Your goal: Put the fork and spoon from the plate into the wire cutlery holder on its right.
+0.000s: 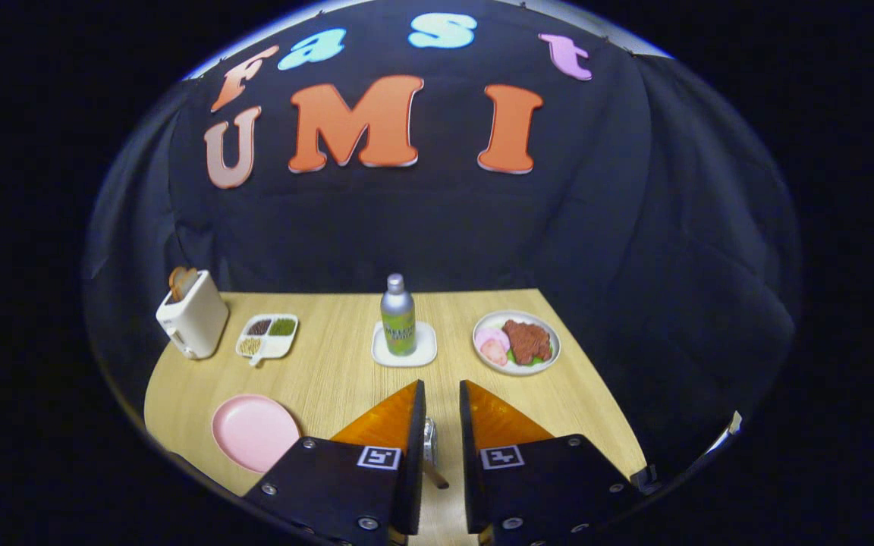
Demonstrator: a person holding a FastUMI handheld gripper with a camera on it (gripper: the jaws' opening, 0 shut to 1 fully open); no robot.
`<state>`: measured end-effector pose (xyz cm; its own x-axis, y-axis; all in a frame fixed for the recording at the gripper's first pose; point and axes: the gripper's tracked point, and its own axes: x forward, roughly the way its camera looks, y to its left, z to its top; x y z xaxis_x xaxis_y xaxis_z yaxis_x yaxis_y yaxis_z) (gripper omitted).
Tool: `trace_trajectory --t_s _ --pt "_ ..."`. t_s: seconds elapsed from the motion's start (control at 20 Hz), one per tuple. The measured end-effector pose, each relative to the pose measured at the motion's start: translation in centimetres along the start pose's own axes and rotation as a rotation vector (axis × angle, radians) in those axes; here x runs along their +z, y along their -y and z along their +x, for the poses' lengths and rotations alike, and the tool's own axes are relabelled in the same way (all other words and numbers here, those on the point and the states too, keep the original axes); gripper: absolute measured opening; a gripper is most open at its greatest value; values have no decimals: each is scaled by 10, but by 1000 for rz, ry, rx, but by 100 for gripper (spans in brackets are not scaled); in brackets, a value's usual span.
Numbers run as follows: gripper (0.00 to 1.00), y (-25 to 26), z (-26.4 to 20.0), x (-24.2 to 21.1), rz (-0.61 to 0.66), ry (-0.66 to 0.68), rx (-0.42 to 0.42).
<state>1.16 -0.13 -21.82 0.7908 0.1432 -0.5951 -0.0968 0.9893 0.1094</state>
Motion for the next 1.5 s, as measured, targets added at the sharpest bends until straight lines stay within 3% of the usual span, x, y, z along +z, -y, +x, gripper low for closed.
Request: trace_trajectory --t_s 0.15,0.35,0.5,0.7,1.0,1.5 --pt "32 11 -23 48 26 159 -13" --pt "51 15 -56 103 31 351 -24" --pt "65 14 -76 131 20 432 -26" --pt "77 11 -95 153 14 521 -25" --pt "86 4 -106 160 39 593 13" --pt "86 0 -110 162 48 633 30"
